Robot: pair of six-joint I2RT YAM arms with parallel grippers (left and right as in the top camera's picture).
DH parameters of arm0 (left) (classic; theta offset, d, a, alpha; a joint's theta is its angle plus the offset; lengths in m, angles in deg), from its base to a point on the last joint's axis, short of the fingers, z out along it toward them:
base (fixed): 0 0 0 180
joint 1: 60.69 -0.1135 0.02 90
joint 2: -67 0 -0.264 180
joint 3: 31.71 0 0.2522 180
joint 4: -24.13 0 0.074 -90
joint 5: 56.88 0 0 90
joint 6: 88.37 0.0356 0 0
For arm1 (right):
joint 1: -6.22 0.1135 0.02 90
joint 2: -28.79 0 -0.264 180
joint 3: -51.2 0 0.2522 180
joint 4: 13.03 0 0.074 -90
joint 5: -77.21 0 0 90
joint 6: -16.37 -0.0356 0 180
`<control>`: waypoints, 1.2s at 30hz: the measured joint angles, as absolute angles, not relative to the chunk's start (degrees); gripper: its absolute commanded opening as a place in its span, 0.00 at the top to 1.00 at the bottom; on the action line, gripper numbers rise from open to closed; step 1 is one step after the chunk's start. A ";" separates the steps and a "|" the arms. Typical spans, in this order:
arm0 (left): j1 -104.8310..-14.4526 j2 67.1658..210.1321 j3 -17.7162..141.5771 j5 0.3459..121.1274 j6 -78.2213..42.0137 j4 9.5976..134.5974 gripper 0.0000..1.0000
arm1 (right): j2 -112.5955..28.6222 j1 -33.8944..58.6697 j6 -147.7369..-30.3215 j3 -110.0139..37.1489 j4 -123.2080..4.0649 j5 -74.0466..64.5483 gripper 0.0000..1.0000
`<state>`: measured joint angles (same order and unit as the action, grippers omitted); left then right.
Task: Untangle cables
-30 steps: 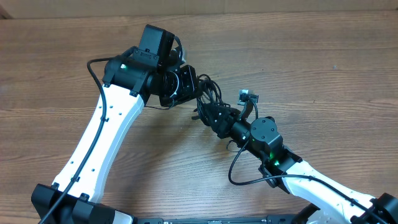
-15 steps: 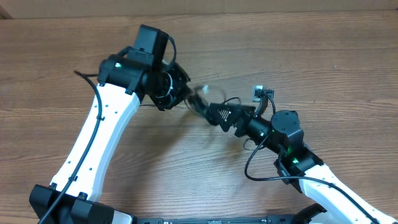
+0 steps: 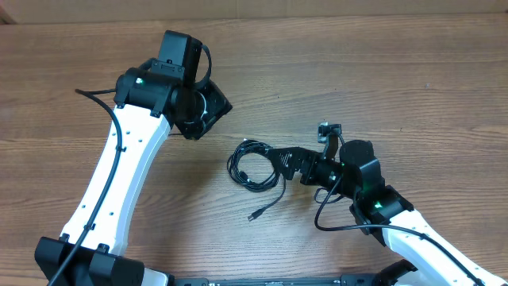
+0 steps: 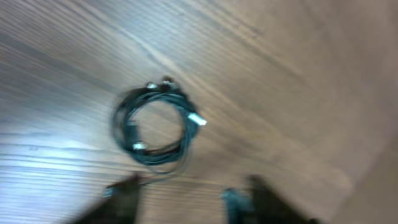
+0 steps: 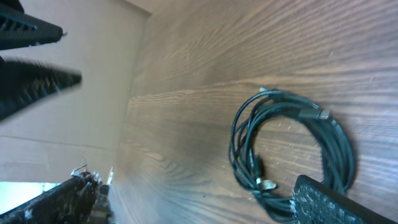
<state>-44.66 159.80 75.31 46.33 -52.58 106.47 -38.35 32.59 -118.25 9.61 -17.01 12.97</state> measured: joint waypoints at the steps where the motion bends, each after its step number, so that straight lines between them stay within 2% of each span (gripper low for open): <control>1: -44.57 159.80 75.29 45.85 -51.51 107.01 0.14 | -38.35 31.72 -117.66 9.61 -17.03 13.05 0.00; 5: -43.48 159.71 73.69 44.52 -44.52 106.07 0.14 | -38.33 26.10 -116.66 9.61 -17.05 14.69 0.00; 7: -42.65 159.62 71.39 44.23 -42.18 105.53 0.30 | -38.33 22.19 -116.37 9.61 -17.09 16.99 0.00; 9: -41.99 159.64 67.98 43.97 -40.23 104.15 0.38 | -38.28 18.39 -116.18 9.61 -17.64 19.63 0.00; 12: -41.62 159.95 61.97 44.08 -38.53 98.86 0.40 | -38.22 15.13 -115.94 9.61 -19.56 22.58 0.00; 16: -41.14 163.16 56.20 44.32 -36.50 92.89 0.53 | -38.22 14.45 -115.80 9.61 -22.58 24.70 0.00; 22: -39.00 171.71 53.87 44.43 -32.37 88.24 0.61 | -38.22 14.45 -115.72 9.61 -25.16 25.97 0.00; 23: -38.32 173.19 53.87 44.43 -31.12 87.23 0.67 | -38.22 14.45 -115.72 9.61 -25.42 26.01 0.00; 25: -37.03 175.49 53.87 44.39 -29.28 86.25 0.93 | -38.22 14.45 -115.63 9.61 -25.62 25.99 0.00; 26: -36.29 176.82 53.87 44.39 -28.08 85.92 0.96 | -38.22 14.45 -115.61 9.61 -25.70 25.99 0.00; 32: -34.95 179.51 54.46 43.56 -24.04 87.32 0.96 | -38.22 14.45 -115.63 9.61 -26.78 25.80 0.00; 36: -36.62 179.51 59.07 43.54 -21.74 95.58 0.96 | -38.22 14.45 -115.61 9.61 -26.80 25.18 0.00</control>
